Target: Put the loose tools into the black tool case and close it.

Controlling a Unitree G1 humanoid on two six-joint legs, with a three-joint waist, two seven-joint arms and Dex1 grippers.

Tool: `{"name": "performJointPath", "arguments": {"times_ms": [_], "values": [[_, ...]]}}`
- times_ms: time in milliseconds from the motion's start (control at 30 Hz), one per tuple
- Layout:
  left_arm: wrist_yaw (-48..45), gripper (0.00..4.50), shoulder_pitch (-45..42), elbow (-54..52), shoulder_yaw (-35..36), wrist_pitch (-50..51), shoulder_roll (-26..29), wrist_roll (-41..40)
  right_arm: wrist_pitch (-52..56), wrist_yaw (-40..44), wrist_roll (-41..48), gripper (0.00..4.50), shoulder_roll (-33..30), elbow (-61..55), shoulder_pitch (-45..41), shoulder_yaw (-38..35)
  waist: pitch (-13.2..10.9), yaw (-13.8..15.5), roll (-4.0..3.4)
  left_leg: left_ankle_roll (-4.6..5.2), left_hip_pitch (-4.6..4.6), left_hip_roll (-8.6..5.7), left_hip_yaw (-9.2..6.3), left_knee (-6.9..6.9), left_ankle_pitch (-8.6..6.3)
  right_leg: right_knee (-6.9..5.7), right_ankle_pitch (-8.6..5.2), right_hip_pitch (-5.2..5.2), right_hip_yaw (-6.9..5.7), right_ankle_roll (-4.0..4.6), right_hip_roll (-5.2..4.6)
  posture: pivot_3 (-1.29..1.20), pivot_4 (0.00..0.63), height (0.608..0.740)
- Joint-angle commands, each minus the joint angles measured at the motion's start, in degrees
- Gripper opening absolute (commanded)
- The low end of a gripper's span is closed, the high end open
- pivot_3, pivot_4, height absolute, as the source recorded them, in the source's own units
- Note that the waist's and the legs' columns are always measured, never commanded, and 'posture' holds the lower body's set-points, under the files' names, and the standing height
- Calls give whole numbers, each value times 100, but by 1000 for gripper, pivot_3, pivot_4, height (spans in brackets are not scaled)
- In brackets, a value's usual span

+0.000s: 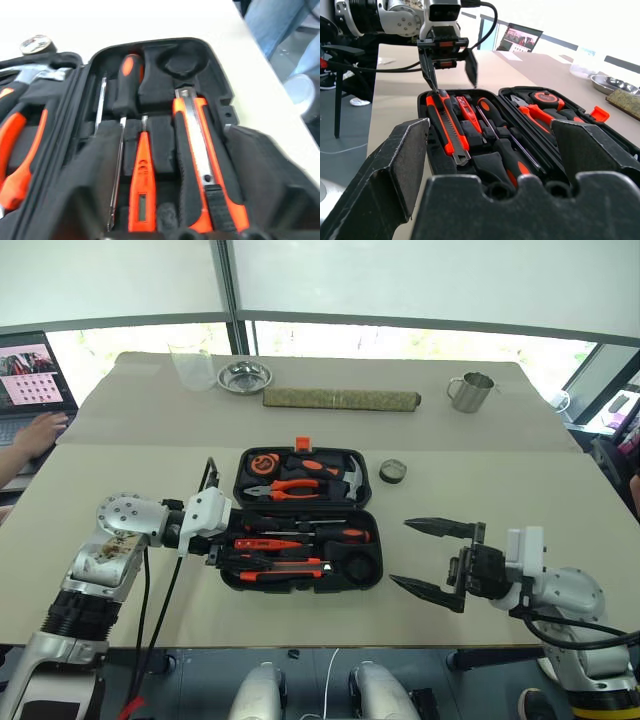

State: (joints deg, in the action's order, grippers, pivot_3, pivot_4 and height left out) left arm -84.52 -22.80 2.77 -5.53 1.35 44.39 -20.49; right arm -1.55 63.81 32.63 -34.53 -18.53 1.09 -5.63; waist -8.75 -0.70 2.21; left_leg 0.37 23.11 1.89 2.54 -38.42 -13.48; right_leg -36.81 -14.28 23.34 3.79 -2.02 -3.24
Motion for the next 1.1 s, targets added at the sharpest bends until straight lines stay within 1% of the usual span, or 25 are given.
{"name": "performJointPath", "arguments": {"times_ms": [33,100,167,200,300,467,600,667,733,800,867,900,1000,1100], "values": [[-19,1605,132,-81,-85,-215,-30,110,-77,-35,-13,4500,32,-72,-44,-37,0,0,0,0,-1,0,0,0,0,0,0,0,0,0,0,0,150,740],[140,783,196,-40,-125,-224,-133,174,-76,-43,-10,4500,38,-65,-50,-33,0,0,0,0,0,0,0,0,0,0,0,0,0,0,0,0,150,740],[257,98,216,9,-157,-246,-210,256,-77,-43,-10,4500,40,-61,-50,-30,0,10,0,0,1,0,-1,-3,0,-1,0,-1,0,0,-1,0,150,740],[311,35,235,45,-230,-230,-209,378,-77,-44,-10,4500,41,-62,-46,-29,0,11,0,0,1,0,-2,-5,0,-1,0,-1,-1,0,0,0,150,740],[394,35,319,115,-435,-217,-166,687,-76,-40,-10,4500,35,-63,-37,-30,0,4,0,0,2,0,-2,-7,0,-2,0,-1,-1,0,0,0,150,740],[437,35,392,79,-663,-68,-191,820,-82,-45,-18,4500,32,-46,-42,-40,1,8,-1,0,-10,0,-2,-7,0,-5,0,-12,-1,0,0,0,150,740],[922,35,407,176,-818,589,-324,1006,-93,-48,-23,4500,46,-44,-37,-38,2,2,-4,0,-22,1,-2,-7,0,-8,0,-20,0,0,0,0,150,740],[1043,35,422,297,-892,714,-403,1073,-101,-58,-33,4500,66,-34,-52,-25,8,8,-11,0,-26,1,-2,-7,0,-14,-1,-21,1,0,2,0,150,740],[1125,35,442,340,-922,899,-466,1063,-109,-63,-45,4500,79,-30,-65,-10,18,36,-26,0,-37,-1,-2,-9,0,-16,-3,-33,1,-4,0,0,150,740],[1312,35,498,404,-772,1280,-670,788,-109,-73,-52,4500,97,-32,-88,2,22,53,-34,0,-52,-1,-1,-13,1,-17,-13,-49,1,-21,0,0,150,740],[1372,35,595,484,-686,1358,-703,756,-107,-75,-47,4500,97,-41,-80,-21,28,66,-45,0,-90,-1,0,-13,0,-13,-26,-90,1,-39,-2,0,150,740],[1373,35,634,479,-663,1368,-701,748,-111,-68,-44,4500,93,-45,-64,-36,29,63,-45,0,-106,1,1,-13,0,-9,-30,-106,1,-44,-3,0,150,740],[1051,35,772,294,-514,643,-726,552,-113,-53,-39,4500,81,-51,-37,-59,42,24,-62,-1,-110,5,0,-10,0,-7,-34,-107,4,-39,-2,0,150,740],[977,35,786,174,-305,233,-850,332,-115,-42,-31,4500,74,-53,-27,-68,46,-26,-70,-1,-107,5,1,7,0,-7,-31,-96,14,-22,-4,0,150,740]]}}
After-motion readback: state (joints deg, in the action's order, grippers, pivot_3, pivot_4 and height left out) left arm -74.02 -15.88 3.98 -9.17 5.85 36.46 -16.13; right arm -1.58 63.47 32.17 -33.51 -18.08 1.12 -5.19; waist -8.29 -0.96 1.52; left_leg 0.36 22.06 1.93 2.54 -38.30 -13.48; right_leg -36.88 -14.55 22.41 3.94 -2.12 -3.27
